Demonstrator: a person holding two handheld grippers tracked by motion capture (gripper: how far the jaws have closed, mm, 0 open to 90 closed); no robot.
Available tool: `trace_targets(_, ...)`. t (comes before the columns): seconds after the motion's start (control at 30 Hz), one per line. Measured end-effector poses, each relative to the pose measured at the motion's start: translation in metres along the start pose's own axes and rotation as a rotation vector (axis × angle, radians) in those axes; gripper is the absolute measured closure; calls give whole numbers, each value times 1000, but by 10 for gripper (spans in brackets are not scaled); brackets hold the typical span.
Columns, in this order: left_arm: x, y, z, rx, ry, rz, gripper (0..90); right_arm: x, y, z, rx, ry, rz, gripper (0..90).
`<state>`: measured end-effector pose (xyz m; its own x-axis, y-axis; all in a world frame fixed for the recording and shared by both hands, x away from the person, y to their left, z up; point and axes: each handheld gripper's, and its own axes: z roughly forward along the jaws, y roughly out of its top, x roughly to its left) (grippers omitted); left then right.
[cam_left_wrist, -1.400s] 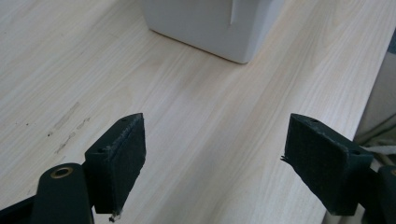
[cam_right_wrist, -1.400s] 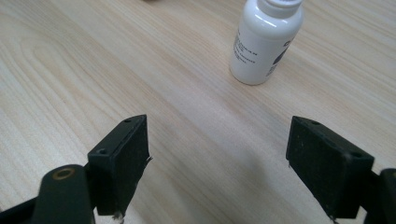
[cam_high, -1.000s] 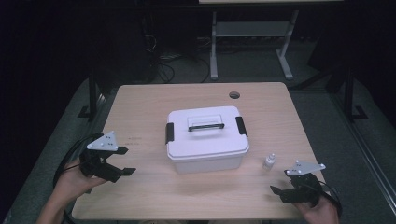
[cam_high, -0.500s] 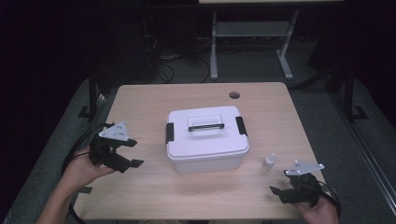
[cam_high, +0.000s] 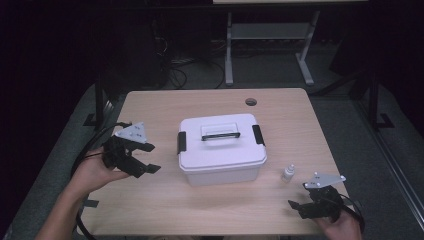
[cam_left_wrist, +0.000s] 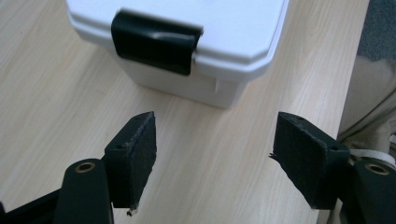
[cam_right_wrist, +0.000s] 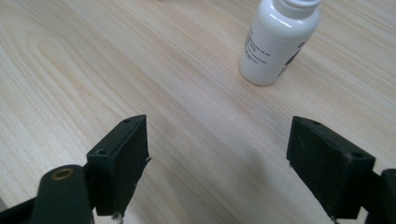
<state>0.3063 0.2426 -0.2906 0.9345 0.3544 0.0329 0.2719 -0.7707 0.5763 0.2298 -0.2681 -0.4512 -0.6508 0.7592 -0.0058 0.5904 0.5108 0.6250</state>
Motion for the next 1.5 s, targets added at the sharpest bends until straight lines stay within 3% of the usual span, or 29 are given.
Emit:
trace_targets(0.5,3,47,10,53,-23,62,304,-2,-3,-4,-6,-5,3,195)
trace_targets(1.03,16,84,28,85,-36,85,312,0,-1,-3,-4,3,1,192)
trace_targets(1.5,16,121,59,126,-60,140,339,0,-1,-4,-1,8,0,191)
